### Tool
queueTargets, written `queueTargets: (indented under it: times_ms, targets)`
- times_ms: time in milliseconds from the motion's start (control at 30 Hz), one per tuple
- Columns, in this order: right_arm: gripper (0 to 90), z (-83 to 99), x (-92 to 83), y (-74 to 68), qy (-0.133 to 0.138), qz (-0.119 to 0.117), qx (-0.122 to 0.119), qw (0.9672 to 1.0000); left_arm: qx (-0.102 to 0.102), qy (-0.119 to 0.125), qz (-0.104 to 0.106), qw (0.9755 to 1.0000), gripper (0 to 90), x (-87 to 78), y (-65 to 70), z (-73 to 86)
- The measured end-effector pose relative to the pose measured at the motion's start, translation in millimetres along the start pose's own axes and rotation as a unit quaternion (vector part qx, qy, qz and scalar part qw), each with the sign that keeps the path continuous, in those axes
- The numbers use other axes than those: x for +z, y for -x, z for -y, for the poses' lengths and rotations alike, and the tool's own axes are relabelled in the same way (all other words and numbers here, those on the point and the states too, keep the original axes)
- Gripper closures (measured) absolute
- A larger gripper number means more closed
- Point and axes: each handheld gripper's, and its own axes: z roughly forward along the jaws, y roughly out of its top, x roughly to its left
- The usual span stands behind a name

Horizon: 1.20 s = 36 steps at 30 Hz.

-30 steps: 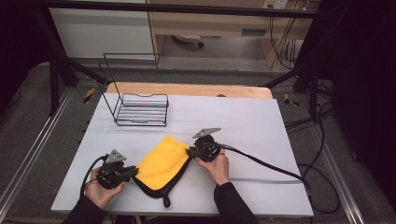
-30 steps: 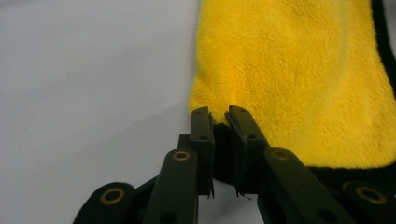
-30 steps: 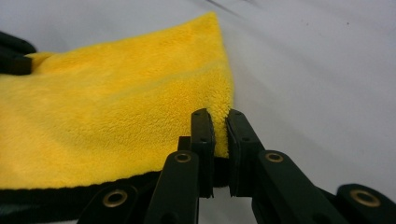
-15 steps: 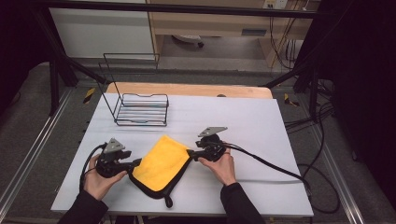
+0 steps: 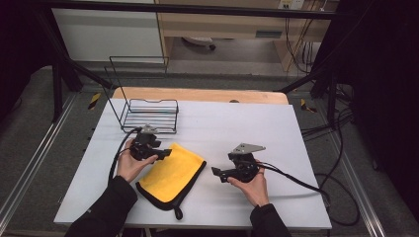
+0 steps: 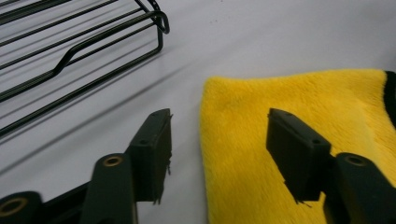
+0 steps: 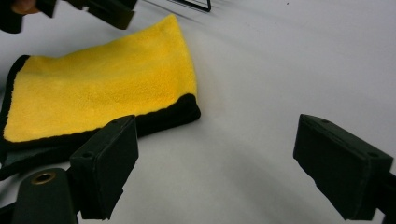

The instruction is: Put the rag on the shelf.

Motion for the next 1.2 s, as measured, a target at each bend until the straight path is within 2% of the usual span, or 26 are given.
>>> queueTargets:
  times_ms: [100, 167, 233, 300, 367, 467, 567, 700, 800, 933, 1200]
  targets:
    - [12.7, 7.8, -0.3, -0.5, -0.006, 0.001, 0.005, 1.0000, -0.006, -0.005, 0.007, 0.9999, 54.4, 11.7, -2.0, -2.3]
    - [12.4, 10.3, 1.1, -0.2, -0.013, 0.002, 0.002, 0.9999, -0.002, -0.016, 0.002, 0.9999, 58.8, 17.4, -2.8, -1.7]
    - [12.4, 10.9, 2.6, -0.8, -0.016, 0.000, 0.006, 0.9998, -0.012, -0.023, 0.008, 0.9996, 62.6, 23.0, -4.6, 0.0]
    - [12.4, 10.7, 3.0, -1.1, -0.013, -0.002, 0.010, 0.9999, -0.022, -0.023, 0.019, 0.9993, 64.3, 25.2, -7.6, 1.4]
    - [12.3, 10.3, 2.3, -0.7, -0.009, -0.001, 0.008, 0.9999, -0.030, -0.023, 0.032, 0.9987, 71.8, 26.2, -8.4, 2.3]
    - [11.6, 9.0, 0.7, -0.2, -0.005, 0.001, 0.010, 0.9999, -0.032, -0.029, 0.034, 0.9985, 80.1, 24.7, -7.2, 1.4]
    - [11.0, 8.1, 0.2, 0.2, -0.001, 0.001, 0.011, 0.9999, -0.025, -0.026, 0.026, 0.9990, 83.9, 22.6, -5.1, 1.7]
    - [10.3, 8.1, -0.1, 0.5, -0.003, 0.003, 0.008, 1.0000, -0.024, -0.009, 0.016, 0.9996, 85.1, 12.9, -6.8, 5.3]
    - [9.9, 7.9, 0.2, 0.9, -0.006, 0.005, 0.008, 0.9999, -0.036, 0.010, 0.006, 0.9993, 85.1, 1.3, -10.1, 9.6]
    - [9.9, 6.7, -0.3, 1.5, -0.001, 0.005, 0.009, 0.9999, -0.045, 0.016, -0.022, 0.9986, 85.1, -13.3, -17.7, 18.6]
    - [9.6, 4.1, -1.4, 4.1, 0.004, 0.010, 0.006, 0.9999, -0.090, 0.025, -0.057, 0.9940, 85.0, -32.9, -34.0, 38.8]
